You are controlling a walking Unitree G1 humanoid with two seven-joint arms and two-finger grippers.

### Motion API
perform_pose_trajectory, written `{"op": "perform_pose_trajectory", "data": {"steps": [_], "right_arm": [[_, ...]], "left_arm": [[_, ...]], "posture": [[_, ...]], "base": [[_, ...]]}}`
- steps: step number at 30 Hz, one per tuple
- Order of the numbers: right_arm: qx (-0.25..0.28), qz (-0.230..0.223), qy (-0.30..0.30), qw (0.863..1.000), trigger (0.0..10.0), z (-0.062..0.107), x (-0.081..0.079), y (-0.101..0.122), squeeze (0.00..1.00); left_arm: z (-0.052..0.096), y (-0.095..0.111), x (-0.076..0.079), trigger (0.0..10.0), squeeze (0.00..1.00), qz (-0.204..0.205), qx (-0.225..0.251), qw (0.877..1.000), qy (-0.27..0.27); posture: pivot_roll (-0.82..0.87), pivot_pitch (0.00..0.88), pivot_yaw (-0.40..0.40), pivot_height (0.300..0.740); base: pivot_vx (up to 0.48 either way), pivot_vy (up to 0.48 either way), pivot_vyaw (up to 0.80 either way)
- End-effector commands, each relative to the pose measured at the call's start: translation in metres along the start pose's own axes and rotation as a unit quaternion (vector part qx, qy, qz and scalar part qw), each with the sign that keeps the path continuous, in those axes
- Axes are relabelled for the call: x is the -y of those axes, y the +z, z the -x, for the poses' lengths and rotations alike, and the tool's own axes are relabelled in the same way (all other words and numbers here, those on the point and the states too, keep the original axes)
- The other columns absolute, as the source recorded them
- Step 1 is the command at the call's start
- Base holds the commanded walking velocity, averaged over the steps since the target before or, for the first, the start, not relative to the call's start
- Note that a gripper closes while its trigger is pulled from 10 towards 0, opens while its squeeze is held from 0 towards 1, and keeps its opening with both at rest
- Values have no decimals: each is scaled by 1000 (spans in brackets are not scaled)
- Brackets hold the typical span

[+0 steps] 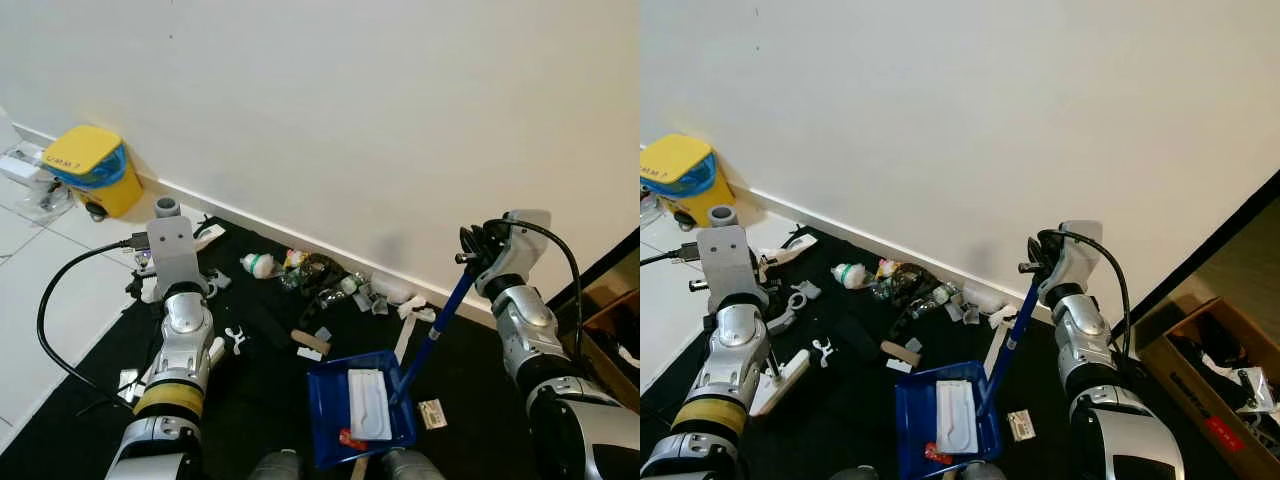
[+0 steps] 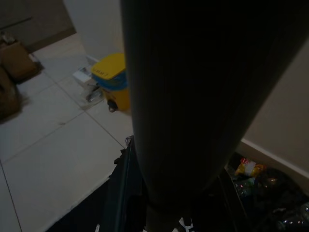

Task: Sweep floor

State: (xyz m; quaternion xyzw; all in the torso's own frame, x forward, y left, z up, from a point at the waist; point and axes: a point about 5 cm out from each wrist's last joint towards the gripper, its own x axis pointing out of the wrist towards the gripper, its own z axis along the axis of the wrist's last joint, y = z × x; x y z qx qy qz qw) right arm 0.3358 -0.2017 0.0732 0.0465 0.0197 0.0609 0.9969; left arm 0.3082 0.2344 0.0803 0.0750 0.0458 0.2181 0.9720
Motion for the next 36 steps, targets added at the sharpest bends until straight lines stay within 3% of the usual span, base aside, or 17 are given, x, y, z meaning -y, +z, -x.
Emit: {"op": "perform_pose_trajectory", "data": {"steps": [1,5,8,14,19,36], "right_arm": [[4,-3,-5,1000,10000,1,1,-1,0],[2,-4,-1,1000,10000,1,-1,-2,0],[1,-14,3,1000,10000,1,-4,-3,0],[1,-34,-12,999,10000,1,-4,-5,0],[-4,-36,-18,999,10000,3,-3,-8,0],[-10,-37,-24,999,10000,8,-2,-15,0]], "left_arm": [[-2,7,0,10000,0,17,11,1000,4],[-1,4,0,10000,0,4,24,1000,6],[-1,-3,-2,10000,0,-3,6,1000,19],[0,-3,1,10000,0,34,6,999,-14],[2,-4,5,10000,0,24,15,998,-54],[5,-10,7,10000,0,41,13,996,-72]], "posture": [[56,27,-54,740],[61,23,-59,740],[64,19,-60,740],[68,15,-59,740],[66,14,-55,740],[59,14,-48,740]], "base": [[0,0,0],[0,0,0],[0,0,0],[0,0,0],[0,0,0],[0,0,0]]}}
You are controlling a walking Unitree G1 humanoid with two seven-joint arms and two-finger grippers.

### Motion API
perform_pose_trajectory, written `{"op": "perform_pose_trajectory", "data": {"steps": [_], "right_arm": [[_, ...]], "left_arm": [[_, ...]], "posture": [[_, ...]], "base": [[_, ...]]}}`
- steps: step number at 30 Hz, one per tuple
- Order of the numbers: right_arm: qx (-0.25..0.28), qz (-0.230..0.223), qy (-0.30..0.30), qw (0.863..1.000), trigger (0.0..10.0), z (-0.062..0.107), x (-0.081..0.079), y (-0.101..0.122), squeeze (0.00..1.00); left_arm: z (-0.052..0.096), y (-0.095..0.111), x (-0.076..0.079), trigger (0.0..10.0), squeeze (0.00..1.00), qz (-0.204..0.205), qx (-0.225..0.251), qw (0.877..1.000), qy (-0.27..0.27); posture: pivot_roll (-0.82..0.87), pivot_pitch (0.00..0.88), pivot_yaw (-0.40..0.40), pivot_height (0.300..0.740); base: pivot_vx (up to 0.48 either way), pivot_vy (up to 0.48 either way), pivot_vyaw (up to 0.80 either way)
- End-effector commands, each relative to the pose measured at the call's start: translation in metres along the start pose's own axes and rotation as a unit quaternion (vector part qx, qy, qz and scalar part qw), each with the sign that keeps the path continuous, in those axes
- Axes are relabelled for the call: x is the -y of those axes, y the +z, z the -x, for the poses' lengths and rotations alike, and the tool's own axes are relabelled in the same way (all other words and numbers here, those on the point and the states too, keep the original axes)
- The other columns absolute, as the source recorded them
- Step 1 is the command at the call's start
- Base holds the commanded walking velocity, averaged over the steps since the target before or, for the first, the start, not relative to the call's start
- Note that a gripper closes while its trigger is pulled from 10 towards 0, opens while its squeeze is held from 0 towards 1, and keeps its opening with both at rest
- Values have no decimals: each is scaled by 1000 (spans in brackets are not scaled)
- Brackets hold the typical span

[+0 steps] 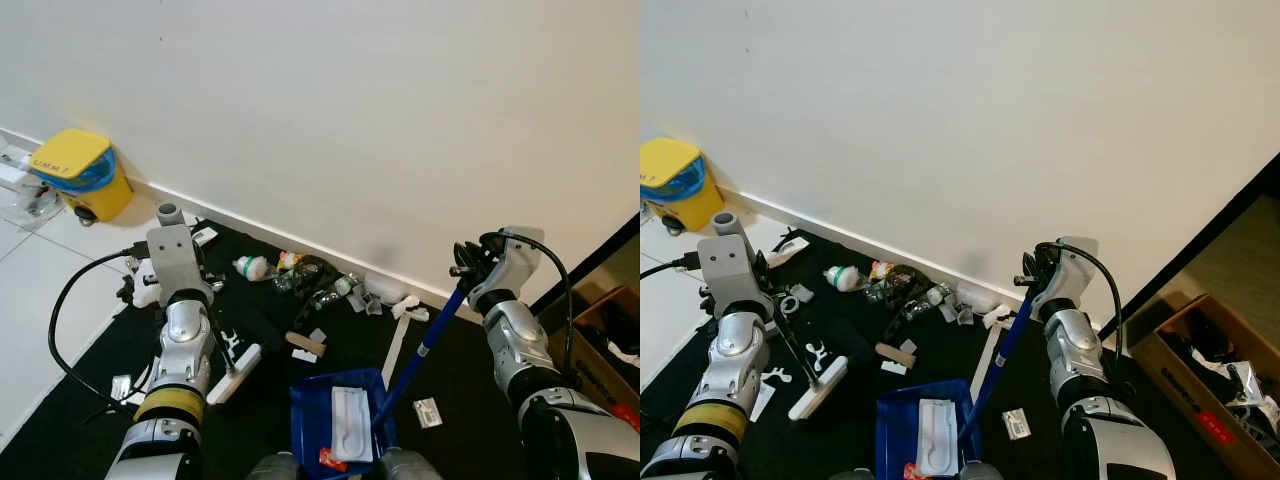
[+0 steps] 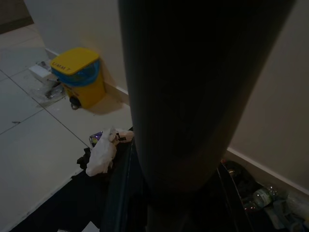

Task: Sweep floor

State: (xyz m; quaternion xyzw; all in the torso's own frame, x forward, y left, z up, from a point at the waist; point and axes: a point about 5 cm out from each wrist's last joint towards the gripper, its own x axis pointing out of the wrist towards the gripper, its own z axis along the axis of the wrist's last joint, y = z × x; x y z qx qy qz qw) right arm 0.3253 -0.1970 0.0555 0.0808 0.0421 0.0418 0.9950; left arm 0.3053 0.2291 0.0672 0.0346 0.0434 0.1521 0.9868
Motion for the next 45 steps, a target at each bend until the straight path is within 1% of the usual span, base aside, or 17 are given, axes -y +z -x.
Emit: {"op": "perform_pose_trajectory", "data": {"steps": [1,12,15,33,37,40,45], "right_arm": [[9,0,-4,1000,10000,-1,2,4,0],[7,1,-2,1000,10000,-1,2,3,0],[4,-1,-1,1000,10000,0,-1,0,0],[0,-3,-7,1000,10000,1,-1,-3,0],[-3,-8,-10,1000,10000,2,-2,-5,0],[-4,-10,-12,1000,10000,3,-2,-6,0],[-5,-10,-12,1000,10000,3,-3,-7,0]], "left_arm": [[1,2,2,10000,0,2,14,1000,-4],[3,-1,3,10000,0,-8,11,1000,-10],[3,-1,3,10000,0,-15,10,1000,-15],[2,-3,5,10000,0,-19,-1,999,-25],[2,-5,6,10000,0,-34,-11,999,-30],[1,-5,7,10000,0,-41,-14,999,-29],[1,-6,8,10000,0,-41,-16,999,-29]], "posture": [[60,14,-50,740],[61,15,-53,740],[63,19,-48,740],[64,22,-44,740],[65,25,-43,740],[65,28,-44,740],[64,29,-45,740]], "base": [[0,0,0],[0,0,0],[0,0,0],[0,0,0],[0,0,0],[0,-480,0],[0,-480,0]]}}
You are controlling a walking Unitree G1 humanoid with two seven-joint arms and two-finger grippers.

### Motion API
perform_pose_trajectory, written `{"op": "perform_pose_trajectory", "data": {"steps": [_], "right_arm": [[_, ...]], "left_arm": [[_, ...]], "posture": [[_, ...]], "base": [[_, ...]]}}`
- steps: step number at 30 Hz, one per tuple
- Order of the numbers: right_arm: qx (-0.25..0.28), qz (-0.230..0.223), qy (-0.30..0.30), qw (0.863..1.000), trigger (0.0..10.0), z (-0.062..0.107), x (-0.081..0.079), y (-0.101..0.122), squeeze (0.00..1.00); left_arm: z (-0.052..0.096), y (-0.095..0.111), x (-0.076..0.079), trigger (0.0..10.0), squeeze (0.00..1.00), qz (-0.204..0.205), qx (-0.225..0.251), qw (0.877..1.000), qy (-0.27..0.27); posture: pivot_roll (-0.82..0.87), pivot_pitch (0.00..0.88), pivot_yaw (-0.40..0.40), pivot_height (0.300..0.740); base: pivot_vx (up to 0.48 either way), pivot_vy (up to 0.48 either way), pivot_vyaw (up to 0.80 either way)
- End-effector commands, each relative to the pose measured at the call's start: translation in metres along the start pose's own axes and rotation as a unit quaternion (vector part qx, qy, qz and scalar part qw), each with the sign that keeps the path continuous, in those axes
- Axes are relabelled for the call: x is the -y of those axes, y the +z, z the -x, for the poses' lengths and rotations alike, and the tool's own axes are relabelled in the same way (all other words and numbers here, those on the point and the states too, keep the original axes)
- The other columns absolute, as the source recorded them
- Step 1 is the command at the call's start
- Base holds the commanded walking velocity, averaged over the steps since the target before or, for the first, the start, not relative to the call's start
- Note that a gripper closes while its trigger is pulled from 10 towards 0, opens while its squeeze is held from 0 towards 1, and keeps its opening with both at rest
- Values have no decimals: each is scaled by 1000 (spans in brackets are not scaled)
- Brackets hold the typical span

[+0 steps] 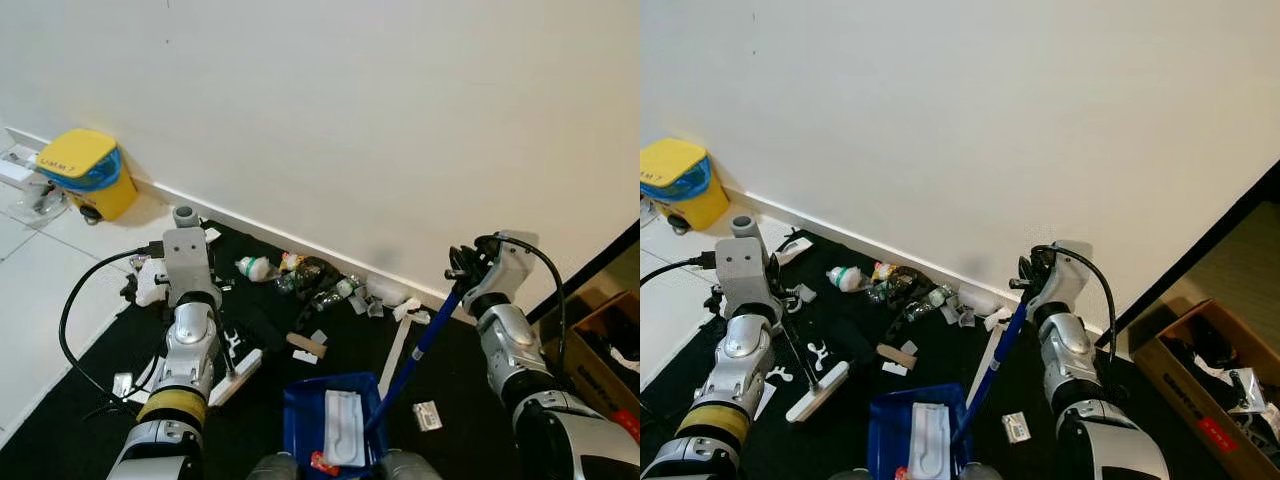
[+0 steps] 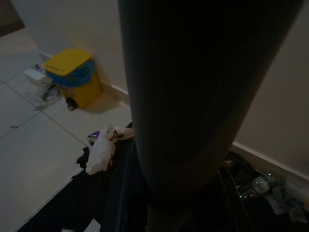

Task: Sweep floor

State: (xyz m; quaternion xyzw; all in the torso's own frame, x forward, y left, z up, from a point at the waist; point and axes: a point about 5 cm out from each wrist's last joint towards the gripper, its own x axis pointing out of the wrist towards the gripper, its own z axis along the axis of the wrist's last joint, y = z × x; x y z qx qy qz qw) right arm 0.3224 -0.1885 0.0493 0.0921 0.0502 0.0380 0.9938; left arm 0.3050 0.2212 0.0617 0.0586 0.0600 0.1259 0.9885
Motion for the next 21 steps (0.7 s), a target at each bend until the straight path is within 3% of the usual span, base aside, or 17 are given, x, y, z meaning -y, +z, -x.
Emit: {"op": "perform_pose_trajectory", "data": {"steps": [1,4,21], "right_arm": [[2,2,-9,1000,10000,2,5,1,0],[2,3,-10,1000,10000,2,6,1,0],[0,4,-12,1000,10000,2,7,1,0]], "left_arm": [[-1,-2,0,10000,0,4,-11,1000,2],[-1,-4,-2,10000,0,23,-20,999,12],[-1,-4,-1,10000,0,-6,-19,1000,-5]], "posture": [[64,33,-45,740],[63,32,-45,740],[65,34,-42,740]], "base": [[0,0,0],[0,0,0],[0,0,0]]}}
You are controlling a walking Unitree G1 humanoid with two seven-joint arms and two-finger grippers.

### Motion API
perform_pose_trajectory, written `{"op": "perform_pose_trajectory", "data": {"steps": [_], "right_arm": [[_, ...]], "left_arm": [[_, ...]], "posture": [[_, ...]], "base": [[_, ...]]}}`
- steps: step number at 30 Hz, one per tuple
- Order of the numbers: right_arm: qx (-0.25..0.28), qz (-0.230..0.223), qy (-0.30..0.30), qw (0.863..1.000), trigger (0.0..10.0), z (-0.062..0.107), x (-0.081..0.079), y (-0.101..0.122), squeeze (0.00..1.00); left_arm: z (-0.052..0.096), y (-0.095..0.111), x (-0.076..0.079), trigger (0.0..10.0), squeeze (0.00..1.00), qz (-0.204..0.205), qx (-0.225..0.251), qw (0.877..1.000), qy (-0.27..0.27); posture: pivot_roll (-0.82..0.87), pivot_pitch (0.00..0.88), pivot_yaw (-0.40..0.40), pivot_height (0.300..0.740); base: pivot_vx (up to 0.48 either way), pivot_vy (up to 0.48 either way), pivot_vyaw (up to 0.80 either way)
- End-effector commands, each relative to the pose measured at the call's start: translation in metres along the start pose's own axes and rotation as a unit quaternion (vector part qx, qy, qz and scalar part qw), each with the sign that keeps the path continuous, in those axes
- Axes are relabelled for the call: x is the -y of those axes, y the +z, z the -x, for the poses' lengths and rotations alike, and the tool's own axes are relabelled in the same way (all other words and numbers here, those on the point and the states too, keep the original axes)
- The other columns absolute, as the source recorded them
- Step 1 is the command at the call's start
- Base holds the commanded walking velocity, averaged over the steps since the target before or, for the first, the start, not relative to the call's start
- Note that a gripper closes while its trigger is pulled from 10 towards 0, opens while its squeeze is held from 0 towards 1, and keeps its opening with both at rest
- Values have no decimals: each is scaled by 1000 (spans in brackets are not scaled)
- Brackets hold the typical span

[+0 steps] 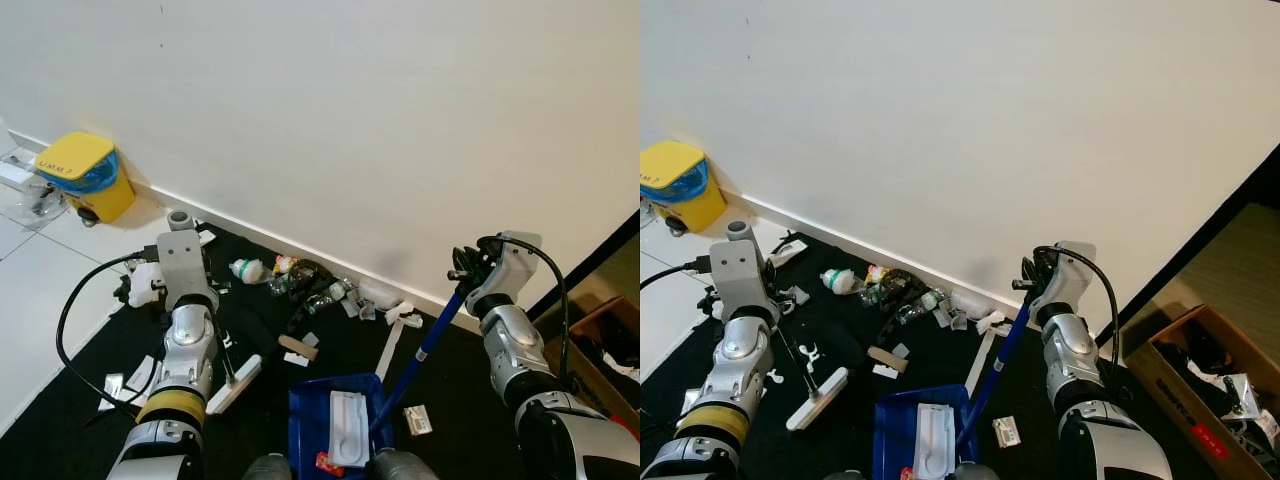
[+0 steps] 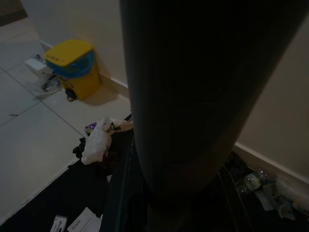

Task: Sweep floor

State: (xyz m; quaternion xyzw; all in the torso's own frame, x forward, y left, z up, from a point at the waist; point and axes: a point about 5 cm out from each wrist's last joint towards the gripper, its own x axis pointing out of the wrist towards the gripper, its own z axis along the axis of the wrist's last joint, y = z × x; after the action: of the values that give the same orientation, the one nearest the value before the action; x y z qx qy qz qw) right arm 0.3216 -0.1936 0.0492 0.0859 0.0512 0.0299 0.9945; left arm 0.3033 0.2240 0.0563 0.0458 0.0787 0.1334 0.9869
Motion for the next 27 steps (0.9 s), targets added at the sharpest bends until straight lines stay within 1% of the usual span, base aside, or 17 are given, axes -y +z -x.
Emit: {"op": "perform_pose_trajectory", "data": {"steps": [1,5,9,18,27], "right_arm": [[1,-4,-6,1000,10000,1,2,-1,0],[0,-25,-27,999,10000,4,3,-5,0],[-4,-27,-29,999,10000,8,3,-10,0],[-4,-30,-35,999,10000,9,4,-11,0],[0,-42,-46,998,10000,9,3,-12,0]], "left_arm": [[-2,2,2,10000,0,-20,2,1000,-15],[-4,5,2,10000,0,-21,5,1000,-20],[-6,8,2,10000,0,-24,6,999,-23],[-7,8,1,10000,0,-28,6,999,-28],[-14,17,7,10000,0,-46,14,997,-52]], "posture": [[65,33,-39,740],[68,34,-32,740],[70,36,-26,740],[70,31,-11,740],[79,33,2,740]], "base": [[0,0,0],[0,0,0],[0,0,0],[0,0,0],[0,0,0]]}}
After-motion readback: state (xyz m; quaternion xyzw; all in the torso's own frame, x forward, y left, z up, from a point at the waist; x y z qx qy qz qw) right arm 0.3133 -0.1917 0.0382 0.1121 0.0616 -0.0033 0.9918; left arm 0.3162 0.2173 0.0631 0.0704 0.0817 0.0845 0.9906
